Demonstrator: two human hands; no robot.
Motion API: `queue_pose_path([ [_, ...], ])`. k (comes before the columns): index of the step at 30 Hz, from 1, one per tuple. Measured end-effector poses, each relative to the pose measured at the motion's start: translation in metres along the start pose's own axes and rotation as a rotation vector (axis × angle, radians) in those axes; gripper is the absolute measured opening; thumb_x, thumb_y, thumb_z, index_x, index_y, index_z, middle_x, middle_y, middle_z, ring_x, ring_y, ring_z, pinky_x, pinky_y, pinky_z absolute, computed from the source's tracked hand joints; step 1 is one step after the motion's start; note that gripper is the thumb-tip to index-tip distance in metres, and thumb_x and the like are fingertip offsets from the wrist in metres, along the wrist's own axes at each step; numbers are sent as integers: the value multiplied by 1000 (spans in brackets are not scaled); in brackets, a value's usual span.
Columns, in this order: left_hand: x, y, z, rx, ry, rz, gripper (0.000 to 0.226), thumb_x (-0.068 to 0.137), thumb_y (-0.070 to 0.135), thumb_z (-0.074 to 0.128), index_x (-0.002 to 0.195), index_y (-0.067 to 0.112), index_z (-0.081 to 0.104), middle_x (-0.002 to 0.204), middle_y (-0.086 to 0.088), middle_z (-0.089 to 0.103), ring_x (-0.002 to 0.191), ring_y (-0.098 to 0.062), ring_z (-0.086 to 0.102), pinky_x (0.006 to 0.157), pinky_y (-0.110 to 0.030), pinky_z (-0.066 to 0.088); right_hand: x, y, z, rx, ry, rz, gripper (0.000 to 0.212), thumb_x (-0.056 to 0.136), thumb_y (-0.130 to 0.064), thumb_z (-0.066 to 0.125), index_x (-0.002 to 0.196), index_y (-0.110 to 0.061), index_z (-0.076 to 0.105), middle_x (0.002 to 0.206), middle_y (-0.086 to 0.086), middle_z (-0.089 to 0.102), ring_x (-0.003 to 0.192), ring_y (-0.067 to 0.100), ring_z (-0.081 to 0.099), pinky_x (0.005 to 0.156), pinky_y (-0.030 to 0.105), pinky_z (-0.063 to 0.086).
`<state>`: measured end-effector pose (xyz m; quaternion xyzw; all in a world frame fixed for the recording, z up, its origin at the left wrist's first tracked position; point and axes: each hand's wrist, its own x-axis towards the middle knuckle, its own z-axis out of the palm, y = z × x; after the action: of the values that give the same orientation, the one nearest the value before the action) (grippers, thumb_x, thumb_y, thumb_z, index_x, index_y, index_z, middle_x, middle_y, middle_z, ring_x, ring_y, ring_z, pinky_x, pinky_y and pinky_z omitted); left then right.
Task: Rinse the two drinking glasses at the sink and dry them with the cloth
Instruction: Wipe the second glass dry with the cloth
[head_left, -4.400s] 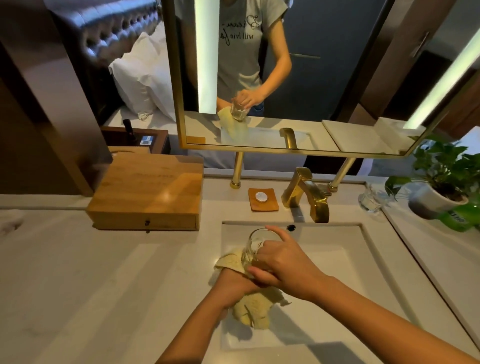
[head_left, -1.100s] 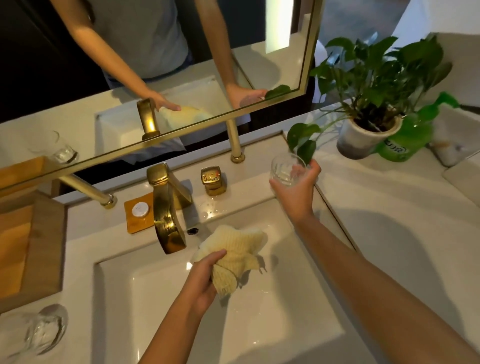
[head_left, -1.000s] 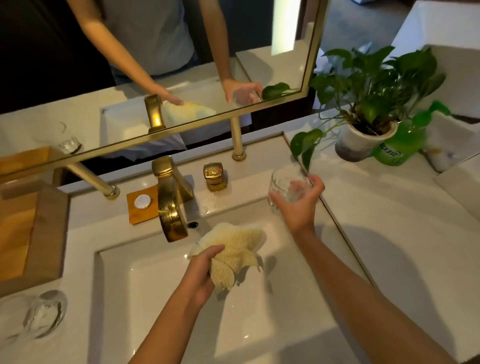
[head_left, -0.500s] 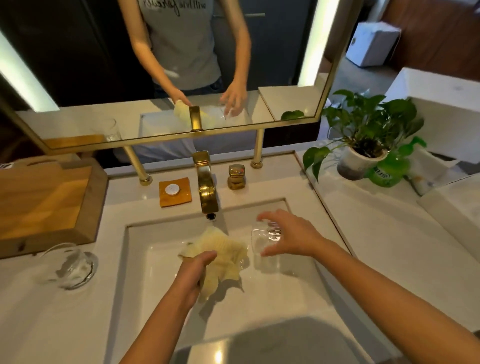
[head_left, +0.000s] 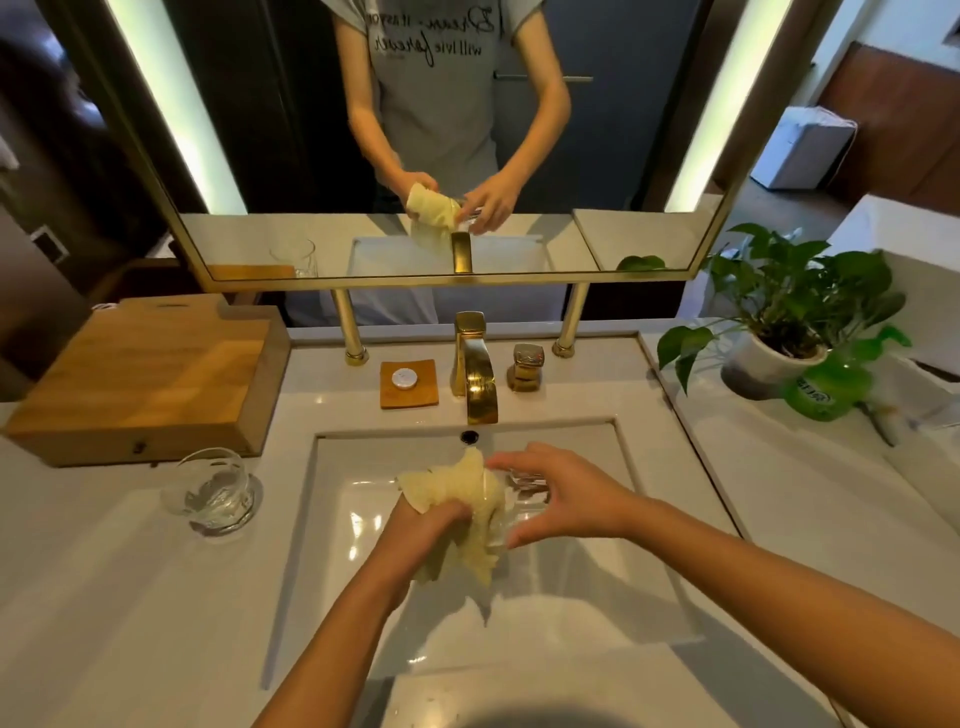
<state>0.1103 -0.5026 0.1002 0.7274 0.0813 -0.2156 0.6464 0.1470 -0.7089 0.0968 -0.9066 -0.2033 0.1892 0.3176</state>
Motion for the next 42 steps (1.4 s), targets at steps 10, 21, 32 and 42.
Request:
queue_pose_path([
  [10,-13,-1,3,619,-90,637,47,69,47,72,112,42,54,111,21,58,102,7,52,87,-9,42,6,-13,5,1031,-355,181,70,56,-47,89,116,-17,68,105,8,72,97,22,69,86,35,56],
  [21,-5,34,-4,-54,-105,207,38,66,26,82,98,24,62,79,3,72,65,-6,69,56,-23,55,12,-46,-30,674,-143,161,66,78,-56,65,134,-27,47,123,0,55,102,15,62,76,29,59],
  [32,-16,36,-19,-369,-404,-31,81,41,30,92,114,16,61,88,-5,75,76,-18,72,63,-30,58,-7,-48,-20,344,102,-189,64,67,-28,88,115,-18,47,110,1,59,90,13,63,70,35,58],
  [42,-19,37,-7,561,-116,590,46,77,43,66,121,29,59,111,12,65,102,5,59,87,-17,49,-10,-52,-8,1225,-240,299,80,45,-54,91,107,-12,65,84,13,68,61,15,65,51,18,56],
])
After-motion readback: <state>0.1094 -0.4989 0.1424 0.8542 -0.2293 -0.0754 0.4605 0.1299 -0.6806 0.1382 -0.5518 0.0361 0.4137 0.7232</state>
